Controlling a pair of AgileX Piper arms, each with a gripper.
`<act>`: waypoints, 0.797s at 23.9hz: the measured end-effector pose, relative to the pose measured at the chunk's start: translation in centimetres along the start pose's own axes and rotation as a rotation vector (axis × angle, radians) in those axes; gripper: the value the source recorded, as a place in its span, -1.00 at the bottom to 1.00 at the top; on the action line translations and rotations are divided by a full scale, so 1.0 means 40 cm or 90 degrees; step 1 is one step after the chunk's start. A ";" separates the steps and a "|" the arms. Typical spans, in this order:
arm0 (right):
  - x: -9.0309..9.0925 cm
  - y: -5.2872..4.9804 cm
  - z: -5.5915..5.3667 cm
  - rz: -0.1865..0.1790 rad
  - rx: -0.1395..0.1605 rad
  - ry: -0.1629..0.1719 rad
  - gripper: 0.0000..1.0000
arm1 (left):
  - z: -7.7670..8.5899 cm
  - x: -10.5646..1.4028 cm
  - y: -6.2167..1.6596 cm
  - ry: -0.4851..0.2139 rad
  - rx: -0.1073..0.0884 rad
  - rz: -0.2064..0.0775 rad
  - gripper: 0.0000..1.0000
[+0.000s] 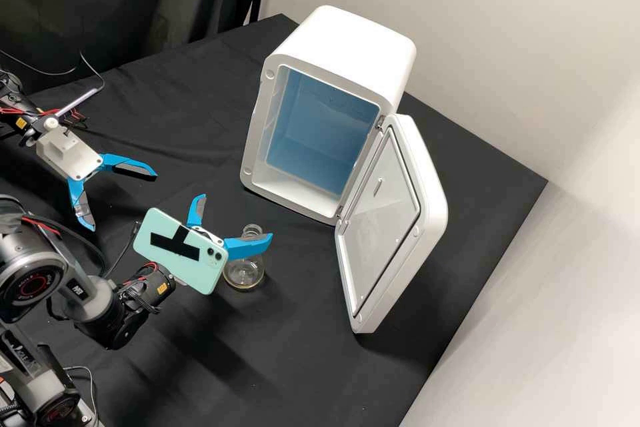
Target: Place the flask in the incubator
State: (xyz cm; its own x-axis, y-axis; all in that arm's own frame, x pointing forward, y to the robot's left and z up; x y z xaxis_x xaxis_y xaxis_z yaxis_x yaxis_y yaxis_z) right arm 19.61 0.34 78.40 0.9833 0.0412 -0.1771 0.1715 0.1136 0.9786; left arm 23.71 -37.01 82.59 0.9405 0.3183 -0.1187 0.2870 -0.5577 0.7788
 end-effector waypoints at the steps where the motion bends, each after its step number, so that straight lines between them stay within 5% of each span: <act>1: 0.000 0.000 0.000 0.000 0.000 0.000 1.00 | 0.000 0.000 0.000 0.000 0.000 0.000 1.00; 9: -0.015 -0.032 0.021 -0.044 0.007 -0.022 1.00 | 0.004 0.000 0.000 -0.003 0.001 0.000 1.00; 19: -0.010 -0.047 0.053 -0.067 0.020 -0.062 1.00 | 0.007 0.001 0.000 -0.002 -0.003 0.001 1.00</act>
State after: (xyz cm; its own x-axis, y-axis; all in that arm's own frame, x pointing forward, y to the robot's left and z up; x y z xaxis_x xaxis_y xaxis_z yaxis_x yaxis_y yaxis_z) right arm 19.02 -1.98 76.85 0.9607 -0.0664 -0.2697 0.2746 0.0815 0.9581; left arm 23.80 -37.22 82.39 0.9413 0.3154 -0.1200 0.2853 -0.5540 0.7821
